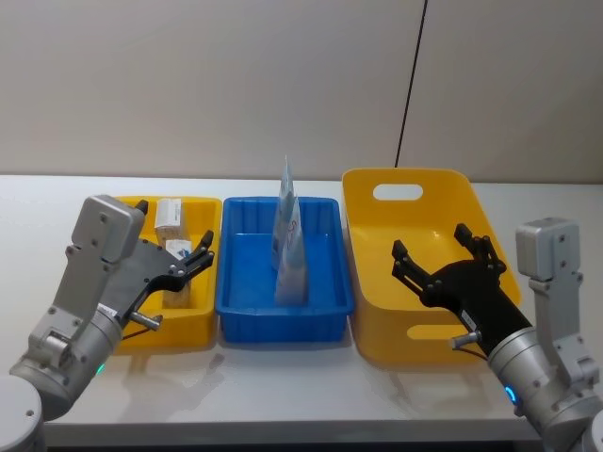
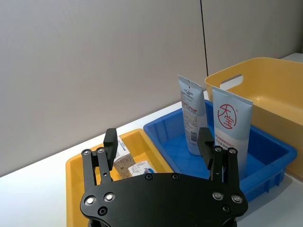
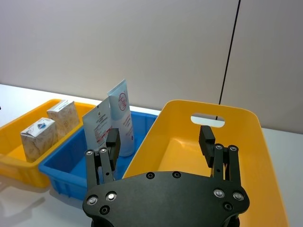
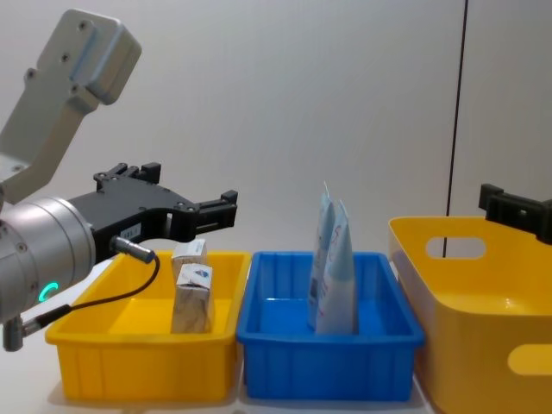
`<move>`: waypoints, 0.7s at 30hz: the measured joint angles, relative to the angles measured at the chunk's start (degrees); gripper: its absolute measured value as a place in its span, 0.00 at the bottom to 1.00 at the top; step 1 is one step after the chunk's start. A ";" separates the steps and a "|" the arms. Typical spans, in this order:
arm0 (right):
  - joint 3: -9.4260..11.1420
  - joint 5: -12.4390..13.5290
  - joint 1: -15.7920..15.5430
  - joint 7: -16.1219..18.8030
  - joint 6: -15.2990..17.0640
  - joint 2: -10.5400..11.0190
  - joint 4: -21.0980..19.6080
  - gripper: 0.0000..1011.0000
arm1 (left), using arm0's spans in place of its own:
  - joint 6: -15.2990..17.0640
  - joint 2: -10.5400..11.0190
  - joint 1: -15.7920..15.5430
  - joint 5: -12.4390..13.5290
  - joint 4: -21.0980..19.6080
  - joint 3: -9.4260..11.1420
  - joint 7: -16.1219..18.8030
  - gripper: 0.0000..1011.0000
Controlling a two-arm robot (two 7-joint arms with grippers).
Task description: Bimanual collaborative sorting of washing and personal care products
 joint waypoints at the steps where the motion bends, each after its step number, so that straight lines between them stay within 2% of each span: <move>1: 0.00 0.00 0.00 0.00 0.00 0.00 0.00 0.99 | 0.00 0.00 0.00 0.00 0.00 0.00 0.00 0.99; 21: 0.00 0.00 0.00 0.00 0.00 0.00 0.00 0.99 | 0.00 0.00 0.00 0.00 0.00 0.00 0.00 0.99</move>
